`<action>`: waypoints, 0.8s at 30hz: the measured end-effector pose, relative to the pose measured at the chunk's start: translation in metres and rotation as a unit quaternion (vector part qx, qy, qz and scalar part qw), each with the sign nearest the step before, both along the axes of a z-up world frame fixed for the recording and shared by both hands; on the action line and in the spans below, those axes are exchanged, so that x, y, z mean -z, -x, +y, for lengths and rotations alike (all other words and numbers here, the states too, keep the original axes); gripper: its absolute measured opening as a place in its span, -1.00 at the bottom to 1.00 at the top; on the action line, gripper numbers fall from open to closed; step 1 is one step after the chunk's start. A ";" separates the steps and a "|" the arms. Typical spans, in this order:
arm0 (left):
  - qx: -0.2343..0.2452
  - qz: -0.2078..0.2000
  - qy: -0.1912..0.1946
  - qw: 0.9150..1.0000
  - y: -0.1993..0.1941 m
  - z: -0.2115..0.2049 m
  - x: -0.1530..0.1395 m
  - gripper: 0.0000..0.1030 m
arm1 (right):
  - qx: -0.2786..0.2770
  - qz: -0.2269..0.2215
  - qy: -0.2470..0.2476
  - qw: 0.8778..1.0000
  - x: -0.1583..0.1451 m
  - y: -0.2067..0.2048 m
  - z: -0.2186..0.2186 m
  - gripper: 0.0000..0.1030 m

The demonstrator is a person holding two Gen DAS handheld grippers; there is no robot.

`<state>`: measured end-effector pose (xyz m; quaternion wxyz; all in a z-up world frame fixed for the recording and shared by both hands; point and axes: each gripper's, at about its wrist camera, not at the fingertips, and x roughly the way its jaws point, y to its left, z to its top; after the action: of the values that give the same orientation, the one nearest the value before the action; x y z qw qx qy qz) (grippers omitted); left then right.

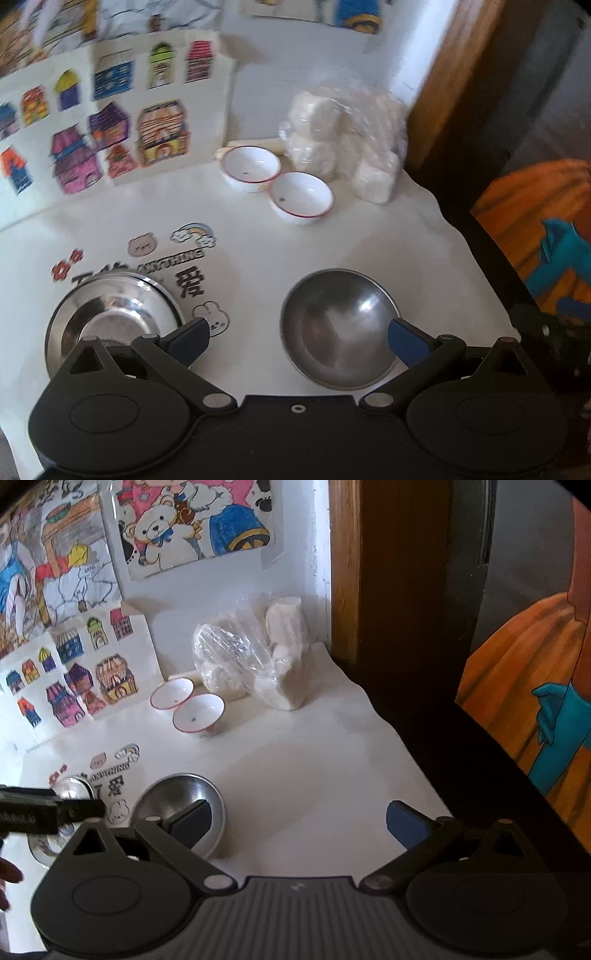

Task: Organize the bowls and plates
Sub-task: 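Open both grippers and move them toward the red-rimmed white bowls, then close the left gripper on a white bowl rim while the right gripper grips it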

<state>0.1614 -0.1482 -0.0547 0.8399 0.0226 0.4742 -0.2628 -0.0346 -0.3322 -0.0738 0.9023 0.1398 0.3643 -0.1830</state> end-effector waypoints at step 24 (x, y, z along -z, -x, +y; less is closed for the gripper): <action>-0.146 0.061 -0.112 0.981 -0.159 -0.093 0.073 0.99 | -0.166 0.058 -0.084 0.981 0.073 -0.184 -0.074 1.00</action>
<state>0.3207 -0.2411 -0.1281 0.8311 0.0313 0.5490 -0.0835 0.1495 -0.4062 -0.1471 0.8826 0.1413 0.4483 -0.0070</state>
